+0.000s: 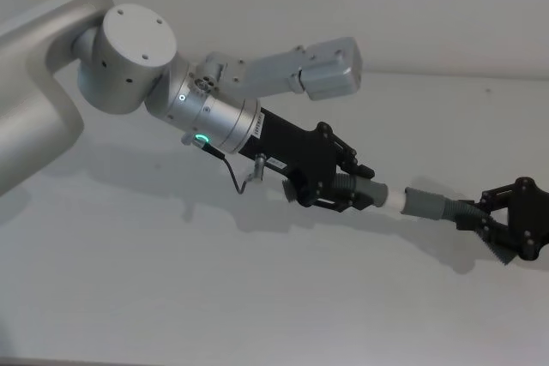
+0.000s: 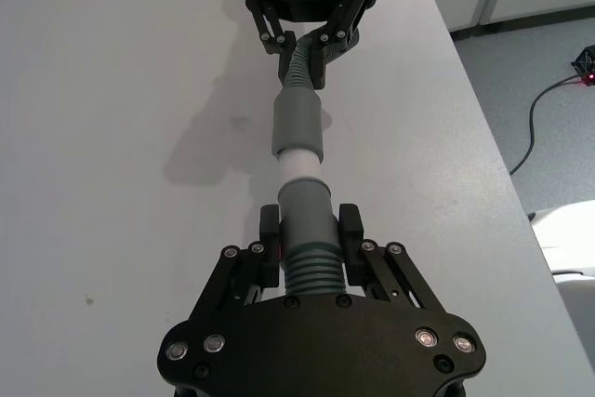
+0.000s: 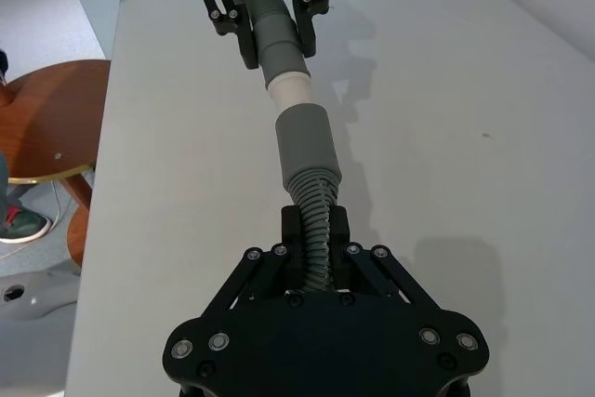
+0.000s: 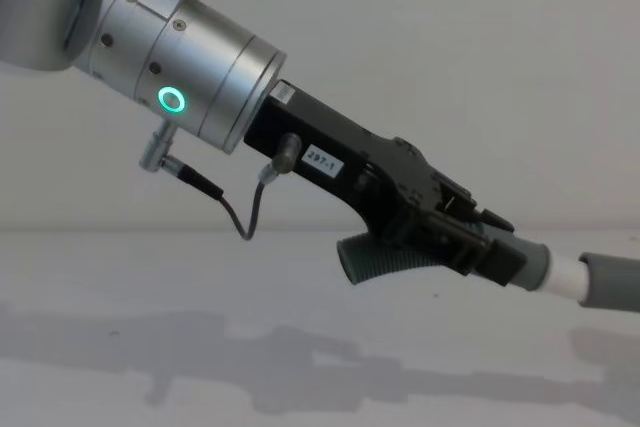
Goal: Use both hands to pick up one end of the pipe from the table, align the ends, and insert them.
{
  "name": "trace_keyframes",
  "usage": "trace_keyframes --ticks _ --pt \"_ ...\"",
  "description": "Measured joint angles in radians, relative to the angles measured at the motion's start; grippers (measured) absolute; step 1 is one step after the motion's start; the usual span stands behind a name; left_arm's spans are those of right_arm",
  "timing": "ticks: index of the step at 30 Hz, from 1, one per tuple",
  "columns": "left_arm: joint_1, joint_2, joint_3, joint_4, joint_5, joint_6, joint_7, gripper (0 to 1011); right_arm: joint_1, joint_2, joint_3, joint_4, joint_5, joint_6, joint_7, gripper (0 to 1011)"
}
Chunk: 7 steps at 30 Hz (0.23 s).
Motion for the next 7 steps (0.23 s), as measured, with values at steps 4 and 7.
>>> trace_keyframes --ticks 4,7 --pt "0.000 0.000 0.000 0.000 0.000 0.000 0.000 368 0.000 0.000 0.000 0.000 0.000 0.000 0.000 158" --pt "0.000 0.000 0.000 0.000 0.000 0.000 0.001 368 0.000 0.000 0.000 0.000 0.000 0.000 0.000 158"
